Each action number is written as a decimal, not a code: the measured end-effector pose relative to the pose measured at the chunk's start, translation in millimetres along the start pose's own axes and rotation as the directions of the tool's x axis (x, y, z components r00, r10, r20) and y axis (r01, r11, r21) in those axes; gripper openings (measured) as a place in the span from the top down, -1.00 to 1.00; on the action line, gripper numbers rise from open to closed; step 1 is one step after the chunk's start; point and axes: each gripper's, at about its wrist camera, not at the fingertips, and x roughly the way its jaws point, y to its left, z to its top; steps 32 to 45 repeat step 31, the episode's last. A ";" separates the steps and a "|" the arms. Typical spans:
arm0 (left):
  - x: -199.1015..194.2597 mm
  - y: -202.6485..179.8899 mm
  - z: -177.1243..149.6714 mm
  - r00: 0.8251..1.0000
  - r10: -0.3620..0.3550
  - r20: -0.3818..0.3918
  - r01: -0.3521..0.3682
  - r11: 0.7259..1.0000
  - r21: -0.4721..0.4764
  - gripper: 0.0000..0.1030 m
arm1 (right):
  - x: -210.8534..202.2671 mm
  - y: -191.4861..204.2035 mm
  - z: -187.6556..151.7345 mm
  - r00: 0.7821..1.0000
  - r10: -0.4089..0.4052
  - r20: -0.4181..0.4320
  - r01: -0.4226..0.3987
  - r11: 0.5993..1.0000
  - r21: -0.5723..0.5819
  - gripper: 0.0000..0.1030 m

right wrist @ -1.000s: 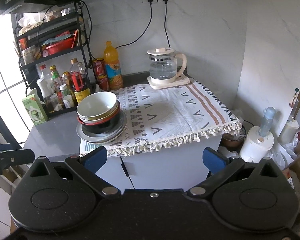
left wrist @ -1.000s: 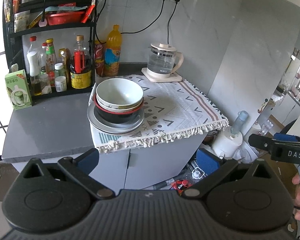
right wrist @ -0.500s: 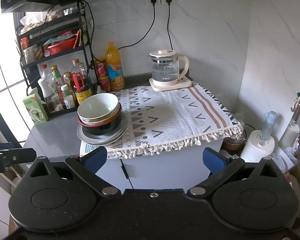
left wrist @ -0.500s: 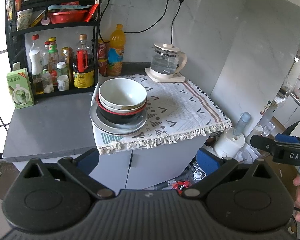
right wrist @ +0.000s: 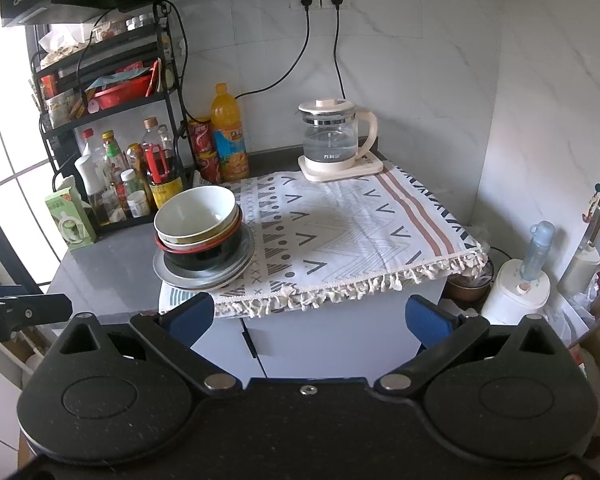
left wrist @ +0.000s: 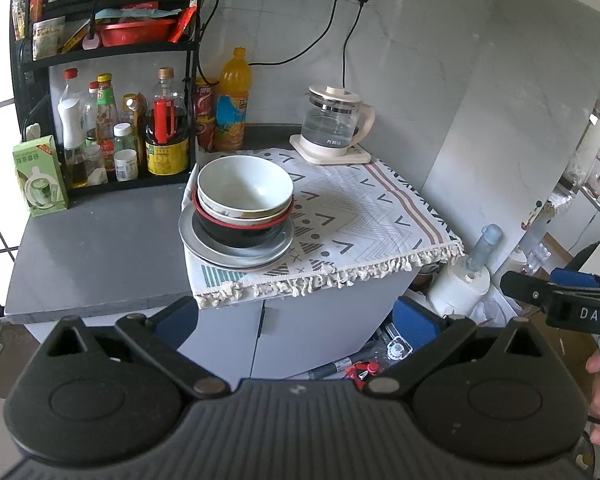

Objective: Organize plates and bowls

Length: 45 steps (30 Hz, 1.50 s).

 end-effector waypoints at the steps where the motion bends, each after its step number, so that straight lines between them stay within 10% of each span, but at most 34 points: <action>1: 0.0 0.0 0.1 1.000 -0.001 -0.001 0.001 1.000 -0.001 -0.99 | 0.2 0.2 0.2 1.000 0.002 0.000 -0.002 1.000 -0.002 -0.99; 45: 7.3 -11.7 -0.4 1.000 -0.005 -0.010 0.005 1.000 0.007 -0.99 | 1.5 -7.2 -4.1 1.000 0.009 -0.004 -0.009 1.000 -0.016 -1.00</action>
